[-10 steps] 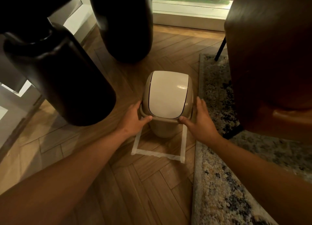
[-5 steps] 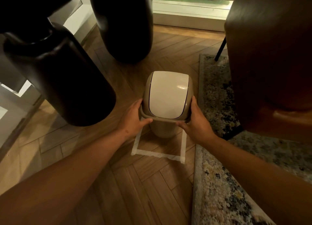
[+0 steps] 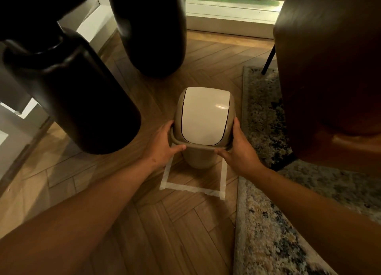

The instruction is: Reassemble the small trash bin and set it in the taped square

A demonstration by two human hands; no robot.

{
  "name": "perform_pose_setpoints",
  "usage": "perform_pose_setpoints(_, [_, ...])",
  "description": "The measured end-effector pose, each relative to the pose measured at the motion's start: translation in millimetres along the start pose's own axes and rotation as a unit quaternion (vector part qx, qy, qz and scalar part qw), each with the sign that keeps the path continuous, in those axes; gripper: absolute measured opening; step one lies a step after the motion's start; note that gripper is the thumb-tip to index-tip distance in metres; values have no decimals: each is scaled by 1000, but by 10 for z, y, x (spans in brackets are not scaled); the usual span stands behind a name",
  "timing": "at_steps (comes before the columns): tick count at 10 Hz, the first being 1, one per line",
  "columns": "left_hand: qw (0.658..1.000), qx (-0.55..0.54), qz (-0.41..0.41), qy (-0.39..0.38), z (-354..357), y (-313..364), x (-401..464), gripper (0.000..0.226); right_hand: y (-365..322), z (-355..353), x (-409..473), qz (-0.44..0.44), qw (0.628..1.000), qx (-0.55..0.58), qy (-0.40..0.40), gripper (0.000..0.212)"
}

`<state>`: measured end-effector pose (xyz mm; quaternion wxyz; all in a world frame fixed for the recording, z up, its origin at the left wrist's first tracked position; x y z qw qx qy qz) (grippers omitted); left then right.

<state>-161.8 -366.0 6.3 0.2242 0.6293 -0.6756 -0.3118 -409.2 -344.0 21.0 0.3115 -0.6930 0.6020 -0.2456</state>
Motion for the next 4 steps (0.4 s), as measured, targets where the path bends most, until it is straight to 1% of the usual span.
perform_pose_setpoints(2, [1000,-2,-1,-3,-1,4,-4,97,1,-5,-13,-6,1000,6,8,124])
perform_pose_setpoints(3, [1000,-4,14,3,-51,40,-47,94,-24,-52,-17,-22,999,22,19,121])
perform_pose_setpoints(4, [1000,-1,-1,0,-102,68,-102,91,-77,-86,-21,-28,999,29,16,109])
Point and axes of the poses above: each hand's wrist, its own x-axis towards the middle knuckle, its own z-axis out of the palm, y = z × x, the point moved 9 cm from there along x, towards the middle knuckle, and after that the axes turned 5 degrees about -y, right-handed, at the moved point
